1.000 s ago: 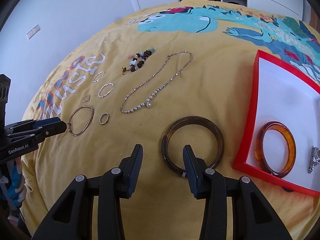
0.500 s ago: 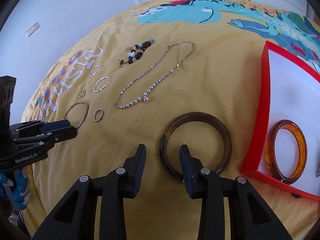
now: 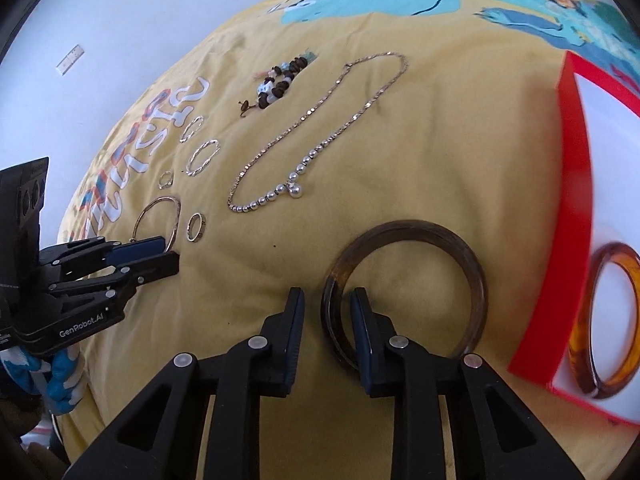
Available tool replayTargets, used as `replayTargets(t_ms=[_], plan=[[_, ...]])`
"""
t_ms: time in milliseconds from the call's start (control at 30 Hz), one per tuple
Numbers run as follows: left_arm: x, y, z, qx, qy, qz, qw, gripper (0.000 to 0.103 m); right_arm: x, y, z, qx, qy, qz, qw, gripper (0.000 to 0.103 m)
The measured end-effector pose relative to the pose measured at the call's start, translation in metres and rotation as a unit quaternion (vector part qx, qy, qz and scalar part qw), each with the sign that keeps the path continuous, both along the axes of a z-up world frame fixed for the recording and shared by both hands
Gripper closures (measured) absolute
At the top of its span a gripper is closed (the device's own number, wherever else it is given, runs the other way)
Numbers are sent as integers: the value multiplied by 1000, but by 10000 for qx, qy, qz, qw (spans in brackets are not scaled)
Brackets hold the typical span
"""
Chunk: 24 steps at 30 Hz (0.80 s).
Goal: Organize jewelry
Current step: 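Grasp the dark brown bangle with the right tool while the left grasps the silver hoop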
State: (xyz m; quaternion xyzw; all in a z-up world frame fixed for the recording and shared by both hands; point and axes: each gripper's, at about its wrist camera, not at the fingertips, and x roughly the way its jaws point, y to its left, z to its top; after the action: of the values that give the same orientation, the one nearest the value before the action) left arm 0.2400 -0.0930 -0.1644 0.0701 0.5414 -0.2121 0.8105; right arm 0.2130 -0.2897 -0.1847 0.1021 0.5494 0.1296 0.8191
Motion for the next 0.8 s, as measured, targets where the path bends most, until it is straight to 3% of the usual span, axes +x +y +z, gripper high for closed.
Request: replayTargets(t_ms=[67,400,633,800], plan=[[-1,0,1,-20,-18,-3,10000,97,2,4,1,14,52,117,9999,91],[-18,14,29,-275,-195,163,9993,99,-29,31,25,288,-241,105,9992,95],[-39,34,65,-506,-409,312,9974,99,-66,46,64,582,-675,-38,9960,95],[-54,36,92,-613,-606,281,9959,100,-90,44,101,520,-1014,-149,9934,96]])
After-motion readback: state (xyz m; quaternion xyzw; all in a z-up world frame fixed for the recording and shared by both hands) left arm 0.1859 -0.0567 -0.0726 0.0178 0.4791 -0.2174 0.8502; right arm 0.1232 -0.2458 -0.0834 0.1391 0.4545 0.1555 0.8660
